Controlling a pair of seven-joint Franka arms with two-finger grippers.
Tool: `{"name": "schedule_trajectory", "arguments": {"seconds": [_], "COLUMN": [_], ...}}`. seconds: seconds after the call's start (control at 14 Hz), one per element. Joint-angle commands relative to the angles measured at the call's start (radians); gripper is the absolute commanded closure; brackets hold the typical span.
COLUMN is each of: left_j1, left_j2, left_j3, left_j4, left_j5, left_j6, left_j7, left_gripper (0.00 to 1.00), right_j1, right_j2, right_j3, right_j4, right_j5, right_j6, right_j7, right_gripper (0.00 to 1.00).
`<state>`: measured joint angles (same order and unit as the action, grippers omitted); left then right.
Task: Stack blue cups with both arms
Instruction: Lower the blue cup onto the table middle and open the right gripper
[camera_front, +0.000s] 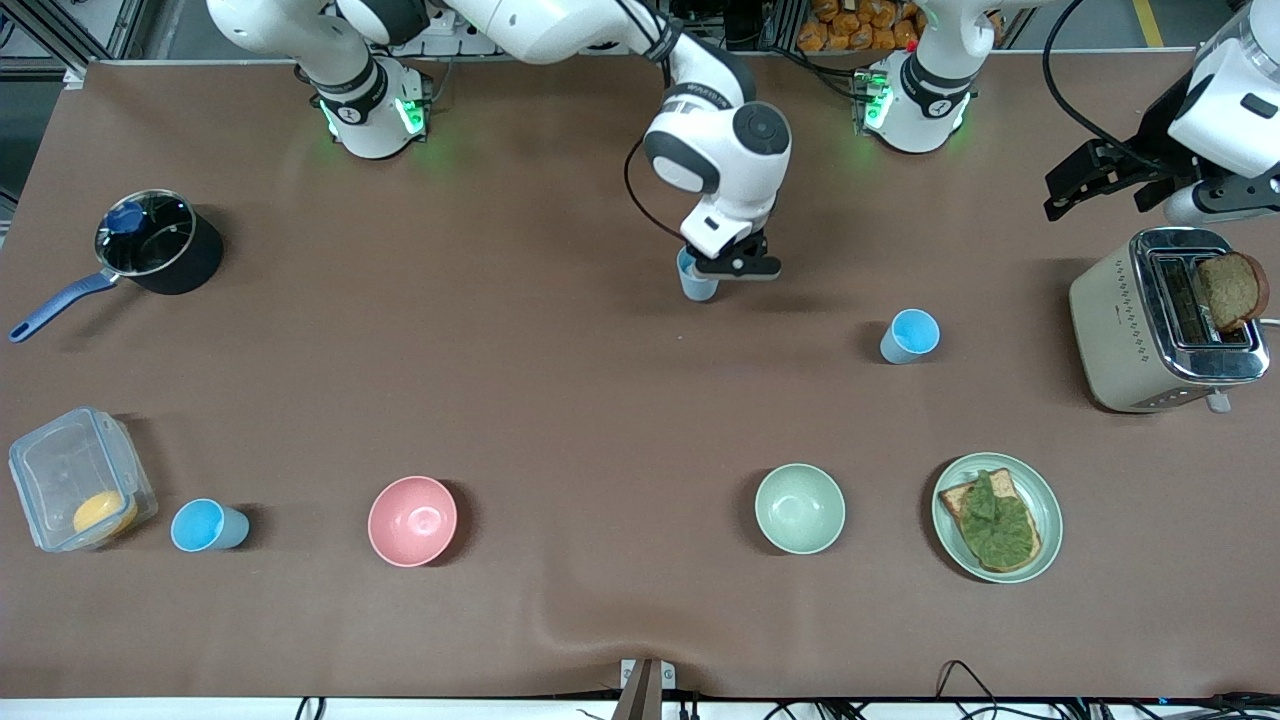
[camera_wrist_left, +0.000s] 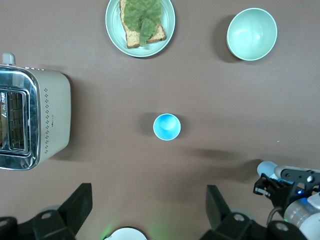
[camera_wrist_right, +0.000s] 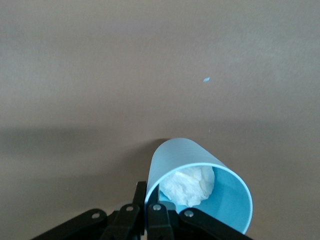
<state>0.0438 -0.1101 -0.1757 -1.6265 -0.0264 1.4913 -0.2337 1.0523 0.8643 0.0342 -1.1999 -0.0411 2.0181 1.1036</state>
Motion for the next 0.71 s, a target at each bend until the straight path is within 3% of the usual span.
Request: {"name": "schedule_trajectory", "arguments": {"seconds": [0.0,0.36,0.43,0.57,0.64], "left_j1": [0.008,0.008,0.01,0.007,0.005], "left_j2": [0.006,0.007,0.007,0.007,0.006], "left_j3": [-0.004,-0.004,-0.002,-0.005,-0.005], "left_j4": [0.014,0.016,0.016,0.016,0.017], "left_j5": [-0.02,-0.018,-0.02,-0.02,-0.018], "left_j6": [-0.019,-0.017,-0.019,-0.019,-0.017], "left_j7": [0.004,0.002,0.002,0.002,0.002], "left_gripper": [0.0,0.0,0.0,0.0,0.0], "right_j1": [-0.038,-0.087,-0.086,-0.087,-0.089], "right_j2": [0.009,0.041,0.044,0.033,0.021], "right_j3": [-0.01,-0.017,-0.017,-0.017,-0.019], "right_j4": [0.016,0.023,0.023,0.025,0.028], "right_j5": [-0.014,-0.034,-0.034,-0.028,-0.026], "right_j6": [-0.016,0.011,0.011,-0.009,-0.037], "right_j7": [0.002,-0.013,-0.01,-0.005,-0.005], "right_gripper": [1.0,1.0,0.77,0.21,0.01]}}
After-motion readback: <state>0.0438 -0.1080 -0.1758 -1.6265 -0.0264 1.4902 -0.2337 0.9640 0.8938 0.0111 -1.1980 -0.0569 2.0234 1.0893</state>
